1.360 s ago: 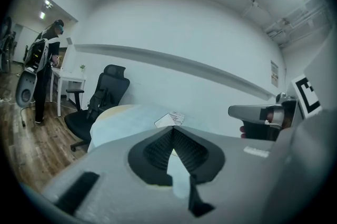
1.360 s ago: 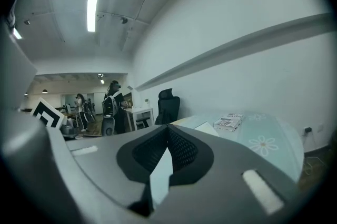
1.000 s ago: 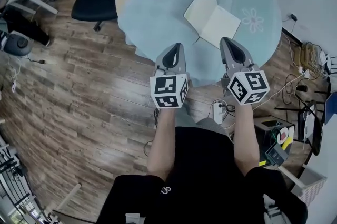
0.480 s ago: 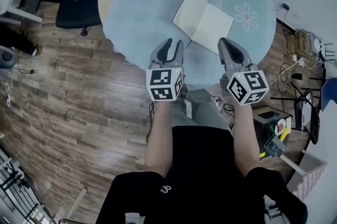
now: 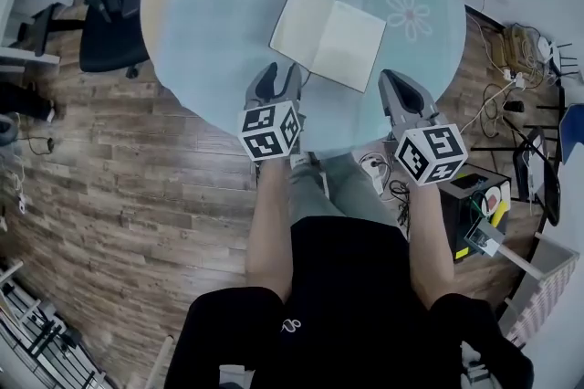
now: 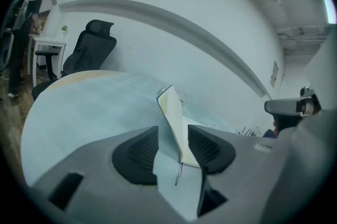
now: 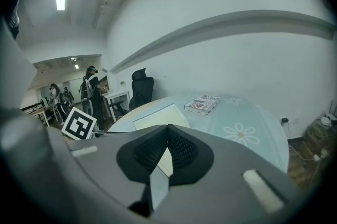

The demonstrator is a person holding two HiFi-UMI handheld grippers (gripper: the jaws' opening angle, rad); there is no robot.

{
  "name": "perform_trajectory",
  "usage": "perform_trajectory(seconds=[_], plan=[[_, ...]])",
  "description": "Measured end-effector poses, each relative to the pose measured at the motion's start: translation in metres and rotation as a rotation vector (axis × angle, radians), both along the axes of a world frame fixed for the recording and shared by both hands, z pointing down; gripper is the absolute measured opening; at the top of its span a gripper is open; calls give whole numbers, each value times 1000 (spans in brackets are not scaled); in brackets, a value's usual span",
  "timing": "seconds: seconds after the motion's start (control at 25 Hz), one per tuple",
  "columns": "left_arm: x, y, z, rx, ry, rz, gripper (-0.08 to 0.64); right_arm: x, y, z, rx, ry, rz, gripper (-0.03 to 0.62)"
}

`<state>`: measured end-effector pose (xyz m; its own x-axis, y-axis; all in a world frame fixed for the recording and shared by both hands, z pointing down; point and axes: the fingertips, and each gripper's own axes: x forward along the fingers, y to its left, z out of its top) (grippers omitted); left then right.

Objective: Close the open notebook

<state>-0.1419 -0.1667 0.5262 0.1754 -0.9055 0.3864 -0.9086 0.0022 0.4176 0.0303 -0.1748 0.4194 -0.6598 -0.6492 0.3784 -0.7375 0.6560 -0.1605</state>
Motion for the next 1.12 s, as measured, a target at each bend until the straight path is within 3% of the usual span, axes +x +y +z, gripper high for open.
perform_trajectory(seconds=[0.28,0.6,0.76,1.12], plan=[[4,-20,14,-31,6,9,175,21,-2,16,-33,5,47,9],[13,-31,18,-32,-35,30,55,32,-2,23,-46,3,71,9],[31,-28,8,-4,-125,93,14,33,1,26,-52,0,77,9],[98,-17,6,41,-430,391,0,43,3,37,-74,2,113,9]])
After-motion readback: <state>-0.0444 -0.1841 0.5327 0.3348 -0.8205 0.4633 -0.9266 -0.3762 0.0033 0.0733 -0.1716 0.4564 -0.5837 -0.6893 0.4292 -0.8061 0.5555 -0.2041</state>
